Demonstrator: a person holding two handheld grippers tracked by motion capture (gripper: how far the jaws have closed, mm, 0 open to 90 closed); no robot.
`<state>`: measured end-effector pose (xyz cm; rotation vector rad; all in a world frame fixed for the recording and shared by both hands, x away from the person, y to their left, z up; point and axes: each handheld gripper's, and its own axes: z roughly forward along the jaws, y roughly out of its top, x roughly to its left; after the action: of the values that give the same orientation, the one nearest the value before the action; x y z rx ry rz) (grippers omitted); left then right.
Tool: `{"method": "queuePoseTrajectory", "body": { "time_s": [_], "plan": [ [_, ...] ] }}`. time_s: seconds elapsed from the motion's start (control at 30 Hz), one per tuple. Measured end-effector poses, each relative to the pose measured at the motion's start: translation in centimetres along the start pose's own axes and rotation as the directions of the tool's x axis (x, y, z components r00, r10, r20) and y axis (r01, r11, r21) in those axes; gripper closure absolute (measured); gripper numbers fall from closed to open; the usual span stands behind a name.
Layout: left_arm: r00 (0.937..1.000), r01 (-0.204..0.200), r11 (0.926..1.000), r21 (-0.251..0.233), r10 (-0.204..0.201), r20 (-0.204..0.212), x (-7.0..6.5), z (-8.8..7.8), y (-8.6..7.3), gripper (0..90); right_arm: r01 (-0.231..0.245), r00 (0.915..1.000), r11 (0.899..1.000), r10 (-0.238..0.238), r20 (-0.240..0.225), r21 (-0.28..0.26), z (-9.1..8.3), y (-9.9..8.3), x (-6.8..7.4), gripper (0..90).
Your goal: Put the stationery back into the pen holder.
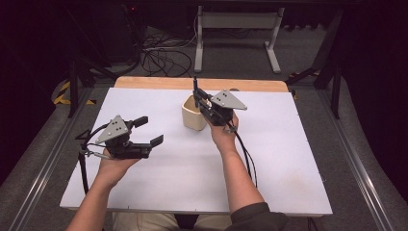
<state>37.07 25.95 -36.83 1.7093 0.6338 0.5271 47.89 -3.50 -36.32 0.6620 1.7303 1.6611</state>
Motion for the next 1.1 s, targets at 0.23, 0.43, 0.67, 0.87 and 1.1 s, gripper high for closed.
{"method": "queuePoseTrajectory", "body": {
  "time_s": [0.23,0.43,0.67,0.87,1.1],
  "plan": [
    [1.0000,-0.002,1.0000,0.002,0.002,0.000,0.0,0.1,-0.1,13.8,-0.004,0.9999,1.000,0.004,0.010,0.021,0.9,-1.0,-0.2,79.6],
    [1.0000,0.002,1.0000,0.000,-0.002,-0.002,0.1,0.0,-0.1,13.8,-0.019,0.9995,0.999,0.017,0.027,0.047,1.6,-1.6,-0.6,79.5],
    [0.9998,0.009,0.9999,0.005,-0.009,-0.015,0.2,0.1,-0.2,14.0,-0.043,0.9989,0.991,0.040,0.023,0.125,2.1,-2.6,-0.8,79.5],
    [0.9998,0.013,0.9999,0.006,-0.013,-0.016,0.2,0.0,-0.2,14.1,-0.055,0.9984,0.983,0.051,0.026,0.173,2.4,-3.1,-0.8,79.3],
    [0.9999,0.010,0.9999,0.013,-0.009,-0.014,0.1,0.2,-0.2,14.2,-0.070,0.9974,0.975,0.066,0.027,0.210,2.8,-3.6,-0.8,79.1]
  ]
}}
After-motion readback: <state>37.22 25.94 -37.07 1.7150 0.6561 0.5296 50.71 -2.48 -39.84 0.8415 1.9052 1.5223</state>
